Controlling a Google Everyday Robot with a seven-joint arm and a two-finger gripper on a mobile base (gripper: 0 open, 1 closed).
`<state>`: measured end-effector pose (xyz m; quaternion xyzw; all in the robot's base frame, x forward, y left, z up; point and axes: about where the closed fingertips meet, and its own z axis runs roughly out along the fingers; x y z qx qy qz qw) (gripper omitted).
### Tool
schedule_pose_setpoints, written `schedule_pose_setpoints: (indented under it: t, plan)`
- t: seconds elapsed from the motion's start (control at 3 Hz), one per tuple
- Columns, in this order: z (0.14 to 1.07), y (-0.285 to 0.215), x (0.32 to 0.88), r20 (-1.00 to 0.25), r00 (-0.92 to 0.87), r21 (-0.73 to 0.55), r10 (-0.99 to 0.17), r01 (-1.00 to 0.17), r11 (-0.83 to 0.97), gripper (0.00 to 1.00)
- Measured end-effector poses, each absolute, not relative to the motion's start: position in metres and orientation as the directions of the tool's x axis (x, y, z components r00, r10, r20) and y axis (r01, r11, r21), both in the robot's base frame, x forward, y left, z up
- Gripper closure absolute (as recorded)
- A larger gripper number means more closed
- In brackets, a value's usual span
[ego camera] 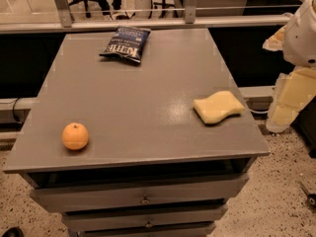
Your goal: Move sponge near orange
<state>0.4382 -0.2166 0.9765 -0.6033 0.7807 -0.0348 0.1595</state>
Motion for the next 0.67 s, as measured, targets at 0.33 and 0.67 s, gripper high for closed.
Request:
schedule_pose_setpoints:
  t: [0.33, 0.67]
  plan:
    - [0.974, -0.216, 0.441, -0.214, -0.217, -0.247, -0.952, -0.931, 0.268, 0.00]
    - [0.944, -0.207, 0.464, -0.268, -0.175, -0.245, -0.947, -0.939, 0.243, 0.00]
